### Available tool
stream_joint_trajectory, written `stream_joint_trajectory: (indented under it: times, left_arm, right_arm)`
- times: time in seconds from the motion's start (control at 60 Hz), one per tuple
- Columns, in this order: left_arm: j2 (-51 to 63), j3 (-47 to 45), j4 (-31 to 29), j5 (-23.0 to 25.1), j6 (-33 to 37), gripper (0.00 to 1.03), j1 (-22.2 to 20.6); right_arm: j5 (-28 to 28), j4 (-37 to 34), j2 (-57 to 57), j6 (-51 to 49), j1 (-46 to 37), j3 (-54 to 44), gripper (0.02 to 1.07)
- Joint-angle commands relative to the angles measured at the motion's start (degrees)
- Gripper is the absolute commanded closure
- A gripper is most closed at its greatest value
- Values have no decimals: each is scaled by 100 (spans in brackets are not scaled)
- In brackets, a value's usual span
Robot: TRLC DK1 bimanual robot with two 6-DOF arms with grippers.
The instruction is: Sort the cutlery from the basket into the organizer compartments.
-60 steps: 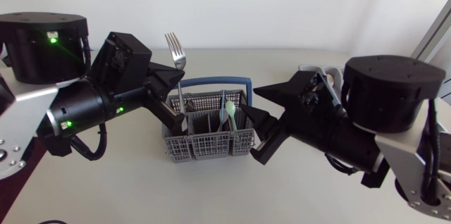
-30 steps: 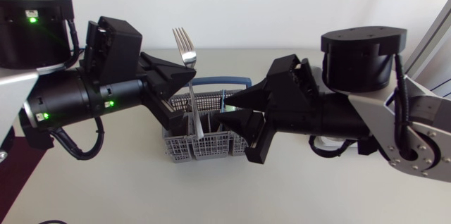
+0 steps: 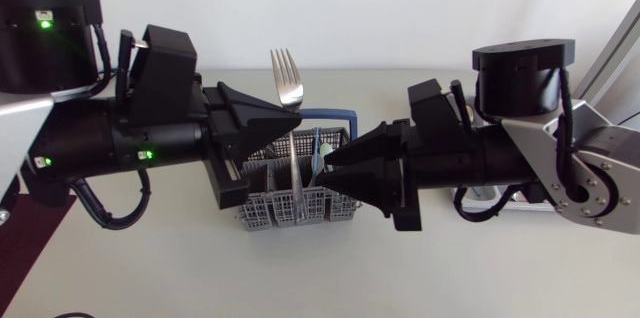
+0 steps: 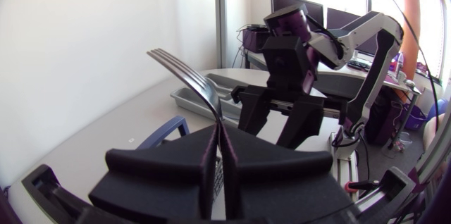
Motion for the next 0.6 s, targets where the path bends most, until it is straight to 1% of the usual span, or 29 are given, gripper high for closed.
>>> stream_joint_trajectory:
  times: [0.0, 0.05, 0.067, 0.1, 0.183, 0.25, 0.383, 0.467, 0.583]
  left_arm:
    - [173, 245, 11, 317, 26, 100, 51]
    - [252, 280, -15, 449, 26, 100, 51]
    - [296, 289, -33, 590, 35, 100, 51]
    - [322, 289, -33, 704, 70, 100, 51]
    - [358, 289, -33, 783, 193, 100, 7]
    - [384, 280, -33, 985, 246, 100, 16]
    - [402, 201, -6, 1064, 510, 100, -116]
    - [410, 201, 11, 1126, 545, 100, -151]
    - [472, 228, -24, 1407, 527, 100, -178]
  right_arm:
    - [-270, -184, -82, -89, -172, -182, 53]
    - [-428, -307, -82, -212, -216, -199, 53]
    - [-464, -360, -91, -247, -216, -199, 53]
    - [-534, -474, -108, -361, -216, -217, 53]
    - [-683, -588, -143, -458, -199, -261, 53]
    - [-762, -711, -152, -581, -155, -270, 53]
    - [-1052, -852, -91, -642, -128, -243, 53]
    - [-1167, -861, 6, -642, -58, -252, 53]
    - [-1219, -861, 68, -677, -5, -252, 53]
